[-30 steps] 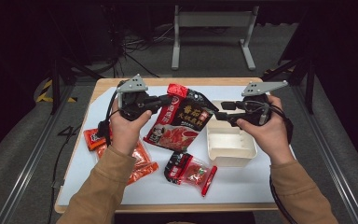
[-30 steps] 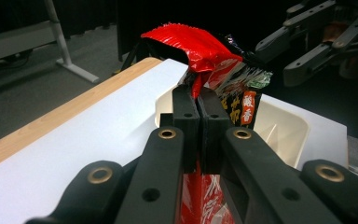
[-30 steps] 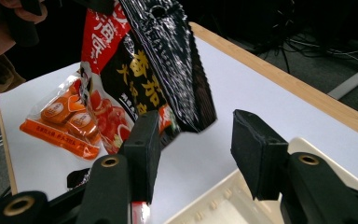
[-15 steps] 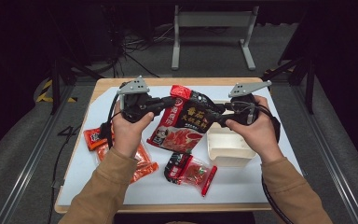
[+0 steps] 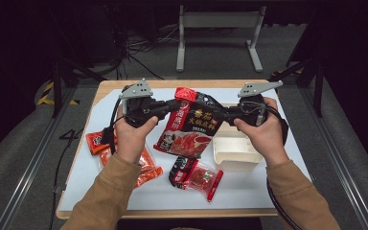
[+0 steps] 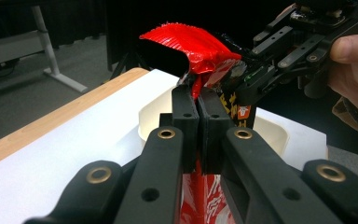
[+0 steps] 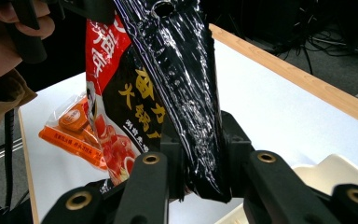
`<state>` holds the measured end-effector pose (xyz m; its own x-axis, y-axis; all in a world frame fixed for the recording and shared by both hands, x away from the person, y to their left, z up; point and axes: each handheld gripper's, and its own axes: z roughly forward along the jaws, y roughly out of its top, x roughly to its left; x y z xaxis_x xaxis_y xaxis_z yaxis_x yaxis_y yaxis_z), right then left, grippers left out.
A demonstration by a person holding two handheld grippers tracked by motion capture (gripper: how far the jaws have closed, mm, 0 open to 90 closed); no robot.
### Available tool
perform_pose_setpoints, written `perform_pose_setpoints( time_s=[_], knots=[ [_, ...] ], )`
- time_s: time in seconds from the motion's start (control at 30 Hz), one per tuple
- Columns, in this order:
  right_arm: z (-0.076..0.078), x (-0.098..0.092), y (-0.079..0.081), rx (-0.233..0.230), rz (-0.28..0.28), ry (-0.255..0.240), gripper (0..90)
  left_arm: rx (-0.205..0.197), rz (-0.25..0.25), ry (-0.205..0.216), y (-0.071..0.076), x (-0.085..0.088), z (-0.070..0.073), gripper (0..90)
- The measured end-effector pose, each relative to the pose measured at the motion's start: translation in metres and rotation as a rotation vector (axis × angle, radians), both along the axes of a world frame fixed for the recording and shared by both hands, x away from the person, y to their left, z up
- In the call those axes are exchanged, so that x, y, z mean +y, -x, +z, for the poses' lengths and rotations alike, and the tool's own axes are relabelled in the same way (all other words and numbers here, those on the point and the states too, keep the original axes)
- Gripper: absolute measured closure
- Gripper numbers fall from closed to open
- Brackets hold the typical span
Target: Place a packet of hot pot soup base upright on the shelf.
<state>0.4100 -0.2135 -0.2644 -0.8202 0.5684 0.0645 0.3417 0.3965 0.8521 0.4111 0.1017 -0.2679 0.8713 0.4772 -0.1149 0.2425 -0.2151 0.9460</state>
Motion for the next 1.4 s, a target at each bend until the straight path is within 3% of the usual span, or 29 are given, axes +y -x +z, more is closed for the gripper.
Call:
perform_pose_setpoints(
  time_s=[0.17,0.27,0.57,0.77,1.0,1.4],
  knots=[
    [0.004,0.001,0.001,-0.007,0.001,-0.012,78.9,-0.005,0.006,0.000,0.000,0.003,-0.001,86.7],
    [0.008,0.002,0.000,0.001,0.007,-0.019,79.7,-0.027,0.022,-0.011,0.003,0.005,0.000,86.3],
    [0.015,0.004,-0.002,0.009,0.011,-0.032,80.6,-0.007,0.020,-0.023,0.003,0.009,-0.003,82.9],
    [0.023,0.002,-0.004,0.010,0.022,-0.042,80.8,-0.004,0.045,-0.028,0.007,0.015,-0.003,69.7],
    [0.033,-0.001,-0.006,-0.021,0.002,-0.009,80.7,-0.001,0.070,-0.068,0.011,0.024,-0.006,60.3],
    [0.049,-0.019,-0.016,-0.053,-0.059,0.034,80.4,0.035,0.105,-0.094,0.013,0.048,-0.023,54.3]
  ],
)
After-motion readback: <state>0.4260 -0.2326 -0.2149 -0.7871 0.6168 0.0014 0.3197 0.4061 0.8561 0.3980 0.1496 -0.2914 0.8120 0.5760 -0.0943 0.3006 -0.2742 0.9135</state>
